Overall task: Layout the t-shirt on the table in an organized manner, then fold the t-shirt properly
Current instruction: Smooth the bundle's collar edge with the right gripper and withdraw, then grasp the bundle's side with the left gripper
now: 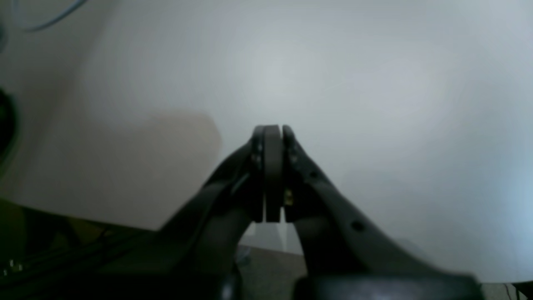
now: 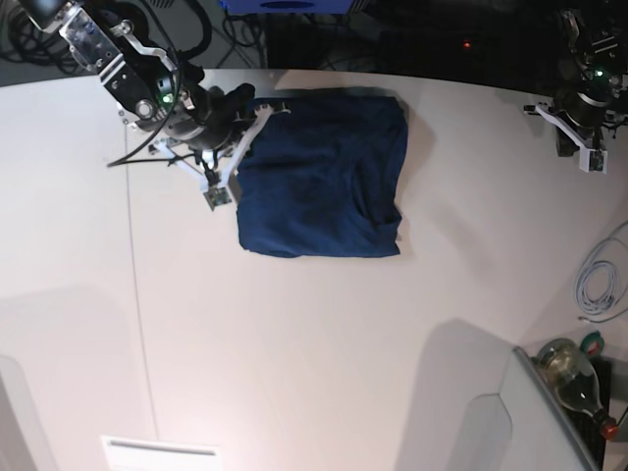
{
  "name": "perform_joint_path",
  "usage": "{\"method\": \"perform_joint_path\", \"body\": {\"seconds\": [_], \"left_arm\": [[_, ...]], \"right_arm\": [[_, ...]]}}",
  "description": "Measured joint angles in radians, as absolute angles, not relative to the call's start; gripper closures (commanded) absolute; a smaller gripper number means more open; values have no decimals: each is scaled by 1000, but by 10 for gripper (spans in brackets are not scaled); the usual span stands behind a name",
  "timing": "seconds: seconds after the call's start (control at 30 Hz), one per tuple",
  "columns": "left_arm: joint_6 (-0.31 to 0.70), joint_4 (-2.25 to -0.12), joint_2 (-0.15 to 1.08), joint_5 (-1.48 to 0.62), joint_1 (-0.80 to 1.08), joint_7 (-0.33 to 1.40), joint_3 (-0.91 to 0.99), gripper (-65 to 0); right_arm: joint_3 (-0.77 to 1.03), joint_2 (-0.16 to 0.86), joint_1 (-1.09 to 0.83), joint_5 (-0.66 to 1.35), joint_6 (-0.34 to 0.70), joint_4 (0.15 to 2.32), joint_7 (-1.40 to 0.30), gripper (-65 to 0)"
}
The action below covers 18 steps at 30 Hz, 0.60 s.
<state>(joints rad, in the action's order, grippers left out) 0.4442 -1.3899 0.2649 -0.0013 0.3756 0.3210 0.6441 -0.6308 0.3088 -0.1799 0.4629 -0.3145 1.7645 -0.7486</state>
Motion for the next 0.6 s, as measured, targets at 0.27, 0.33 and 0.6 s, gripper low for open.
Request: {"method": "perform_joint_path", "body": {"seconds": [0.27, 0.33, 0.6], "left_arm": [[444, -1385, 269, -2, 369, 316, 645, 0], [444, -1385, 269, -1, 370, 318, 645, 0], [434, -1388, 271, 0, 368, 319, 577, 0]], "right_arm": [[-636, 308, -233, 467, -307, 1677, -678, 0], [-637, 306, -260, 467, -308, 1676, -680, 0], [-636, 306, -280, 467, -308, 1708, -686, 0]]}}
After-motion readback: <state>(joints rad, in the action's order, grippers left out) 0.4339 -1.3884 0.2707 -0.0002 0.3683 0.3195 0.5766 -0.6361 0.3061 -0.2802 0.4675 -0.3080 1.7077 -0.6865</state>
